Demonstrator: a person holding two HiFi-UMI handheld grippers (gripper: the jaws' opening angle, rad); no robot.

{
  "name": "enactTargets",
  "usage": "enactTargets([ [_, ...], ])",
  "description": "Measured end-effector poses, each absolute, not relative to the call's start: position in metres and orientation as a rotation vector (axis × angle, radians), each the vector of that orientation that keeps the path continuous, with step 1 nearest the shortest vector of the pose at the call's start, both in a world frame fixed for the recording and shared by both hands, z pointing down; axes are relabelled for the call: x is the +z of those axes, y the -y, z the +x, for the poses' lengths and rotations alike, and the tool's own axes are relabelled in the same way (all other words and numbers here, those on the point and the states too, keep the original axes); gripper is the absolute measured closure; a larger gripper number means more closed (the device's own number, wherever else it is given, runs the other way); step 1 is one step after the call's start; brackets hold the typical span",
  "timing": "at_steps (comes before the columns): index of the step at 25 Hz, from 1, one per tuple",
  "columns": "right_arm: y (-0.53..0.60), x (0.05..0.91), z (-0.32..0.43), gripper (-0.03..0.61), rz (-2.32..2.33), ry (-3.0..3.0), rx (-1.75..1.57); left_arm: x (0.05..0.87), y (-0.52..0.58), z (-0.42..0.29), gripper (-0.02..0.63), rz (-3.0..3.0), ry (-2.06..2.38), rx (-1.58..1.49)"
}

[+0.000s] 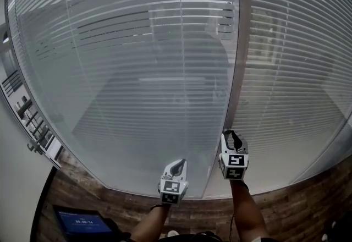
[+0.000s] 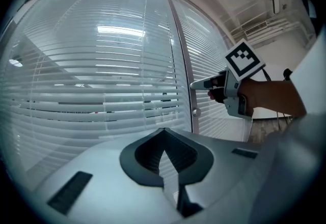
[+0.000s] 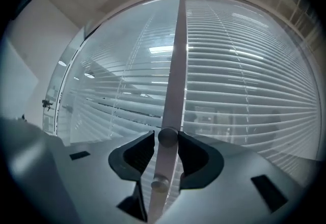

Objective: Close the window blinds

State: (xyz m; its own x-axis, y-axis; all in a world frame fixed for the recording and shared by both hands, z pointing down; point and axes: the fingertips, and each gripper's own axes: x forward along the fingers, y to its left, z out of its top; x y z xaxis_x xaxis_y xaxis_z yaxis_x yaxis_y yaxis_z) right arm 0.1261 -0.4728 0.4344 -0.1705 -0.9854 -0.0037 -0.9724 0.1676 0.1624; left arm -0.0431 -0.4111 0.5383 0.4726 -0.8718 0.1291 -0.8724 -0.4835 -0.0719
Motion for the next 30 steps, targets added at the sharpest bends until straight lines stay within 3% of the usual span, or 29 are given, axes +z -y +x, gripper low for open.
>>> enactTargets([
  [10,0.475,0.433,0.132,0.456,2.002,2.243,-0.222,0.539,0.408,-0.045,0.614,2.668,1.594,0.223],
  [22,0.479,0.441,0.12,0.456,1.482,1.728,-0.884,0.543,0.408,-0.047,0.614,2.673,1.596,0.207],
  [30,0.48,0.448,0.116,0.456,1.228,1.401,-1.141,0.541,0.41,-0.048,0.614,2.687,1.612,0.211],
])
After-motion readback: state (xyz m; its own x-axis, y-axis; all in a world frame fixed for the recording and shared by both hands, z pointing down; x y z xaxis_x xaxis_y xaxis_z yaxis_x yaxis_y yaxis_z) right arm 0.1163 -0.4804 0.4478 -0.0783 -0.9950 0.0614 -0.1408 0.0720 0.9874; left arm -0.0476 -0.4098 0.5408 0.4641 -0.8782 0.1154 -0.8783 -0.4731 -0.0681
